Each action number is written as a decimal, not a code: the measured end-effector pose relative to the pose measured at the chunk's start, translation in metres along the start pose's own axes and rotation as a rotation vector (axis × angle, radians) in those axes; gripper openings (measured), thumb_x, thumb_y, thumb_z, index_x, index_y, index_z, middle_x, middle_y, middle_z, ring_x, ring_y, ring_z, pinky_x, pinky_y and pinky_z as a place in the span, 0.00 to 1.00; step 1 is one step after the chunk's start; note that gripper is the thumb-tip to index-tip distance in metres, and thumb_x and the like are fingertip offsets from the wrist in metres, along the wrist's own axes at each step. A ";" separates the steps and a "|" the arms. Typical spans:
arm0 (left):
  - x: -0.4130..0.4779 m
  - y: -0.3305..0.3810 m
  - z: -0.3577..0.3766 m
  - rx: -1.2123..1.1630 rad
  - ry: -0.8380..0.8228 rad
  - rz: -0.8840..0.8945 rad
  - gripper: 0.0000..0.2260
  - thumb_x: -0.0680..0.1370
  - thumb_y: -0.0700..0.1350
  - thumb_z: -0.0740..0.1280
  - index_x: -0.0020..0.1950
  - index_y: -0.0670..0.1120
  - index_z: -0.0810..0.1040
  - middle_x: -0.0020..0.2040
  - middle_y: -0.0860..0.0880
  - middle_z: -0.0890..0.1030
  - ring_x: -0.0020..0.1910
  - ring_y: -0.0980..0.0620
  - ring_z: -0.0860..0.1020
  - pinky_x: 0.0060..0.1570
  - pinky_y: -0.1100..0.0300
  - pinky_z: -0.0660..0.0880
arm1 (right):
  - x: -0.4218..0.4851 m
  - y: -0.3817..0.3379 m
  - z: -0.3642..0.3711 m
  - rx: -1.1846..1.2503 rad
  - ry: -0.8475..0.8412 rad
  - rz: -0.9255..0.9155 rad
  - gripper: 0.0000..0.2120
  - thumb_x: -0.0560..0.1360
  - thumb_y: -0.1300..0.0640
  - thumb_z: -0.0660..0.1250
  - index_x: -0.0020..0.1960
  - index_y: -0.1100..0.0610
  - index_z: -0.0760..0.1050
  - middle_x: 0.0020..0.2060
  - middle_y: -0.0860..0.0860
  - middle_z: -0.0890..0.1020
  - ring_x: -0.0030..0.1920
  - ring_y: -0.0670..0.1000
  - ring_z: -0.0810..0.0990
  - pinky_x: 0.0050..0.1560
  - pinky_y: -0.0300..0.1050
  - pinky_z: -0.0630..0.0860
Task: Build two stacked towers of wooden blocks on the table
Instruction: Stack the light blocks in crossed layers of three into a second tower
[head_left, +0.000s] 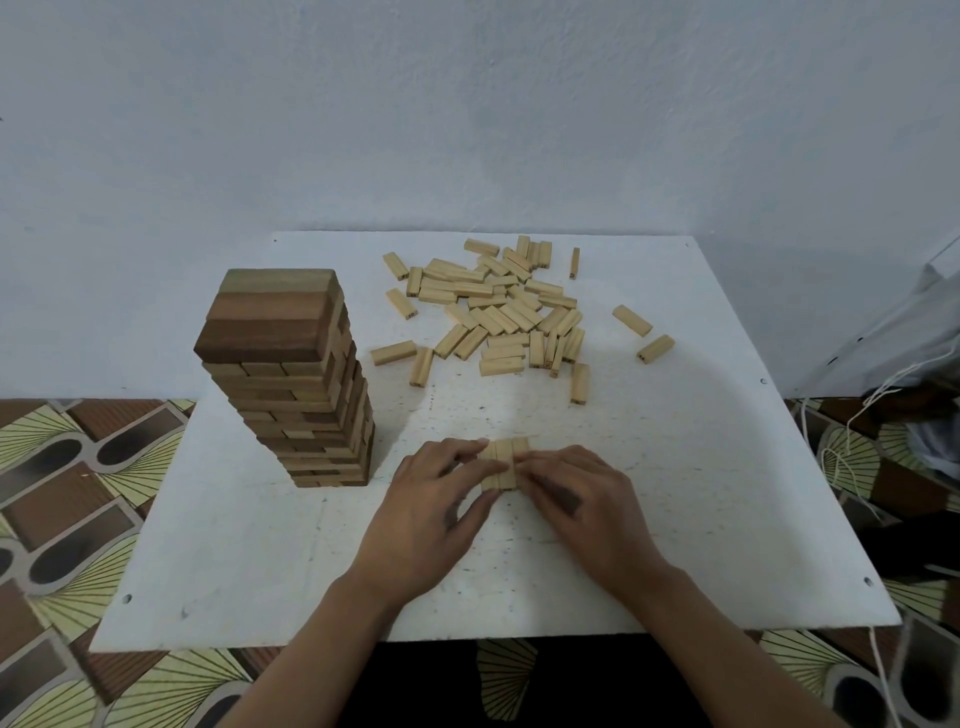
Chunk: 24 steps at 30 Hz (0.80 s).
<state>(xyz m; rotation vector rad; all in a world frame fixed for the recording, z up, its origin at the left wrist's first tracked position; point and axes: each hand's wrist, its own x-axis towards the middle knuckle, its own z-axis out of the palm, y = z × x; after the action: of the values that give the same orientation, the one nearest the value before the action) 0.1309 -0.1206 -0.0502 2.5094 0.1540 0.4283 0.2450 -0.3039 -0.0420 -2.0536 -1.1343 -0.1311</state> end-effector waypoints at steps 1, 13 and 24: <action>0.000 0.000 0.000 -0.007 -0.001 -0.002 0.13 0.81 0.53 0.68 0.65 0.57 0.80 0.66 0.59 0.75 0.65 0.59 0.72 0.61 0.53 0.73 | 0.000 0.000 -0.001 0.011 -0.002 0.001 0.09 0.75 0.59 0.75 0.55 0.56 0.85 0.54 0.47 0.85 0.53 0.44 0.81 0.57 0.38 0.77; 0.001 -0.002 -0.001 -0.009 -0.009 0.005 0.13 0.81 0.53 0.68 0.65 0.57 0.80 0.66 0.60 0.74 0.64 0.59 0.72 0.61 0.53 0.73 | -0.002 -0.001 0.000 0.059 0.042 0.034 0.09 0.72 0.59 0.78 0.52 0.57 0.85 0.51 0.47 0.86 0.51 0.43 0.82 0.54 0.40 0.80; 0.002 0.006 -0.007 -0.053 -0.008 0.000 0.18 0.80 0.53 0.69 0.70 0.58 0.74 0.71 0.58 0.67 0.63 0.60 0.71 0.62 0.51 0.74 | 0.000 -0.001 -0.005 0.175 0.124 0.197 0.09 0.76 0.58 0.74 0.55 0.57 0.83 0.52 0.45 0.83 0.54 0.44 0.82 0.54 0.43 0.80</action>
<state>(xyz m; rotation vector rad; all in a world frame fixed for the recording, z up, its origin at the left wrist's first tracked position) 0.1302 -0.1213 -0.0411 2.4590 0.1374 0.4176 0.2456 -0.3070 -0.0379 -1.9597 -0.8331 -0.0584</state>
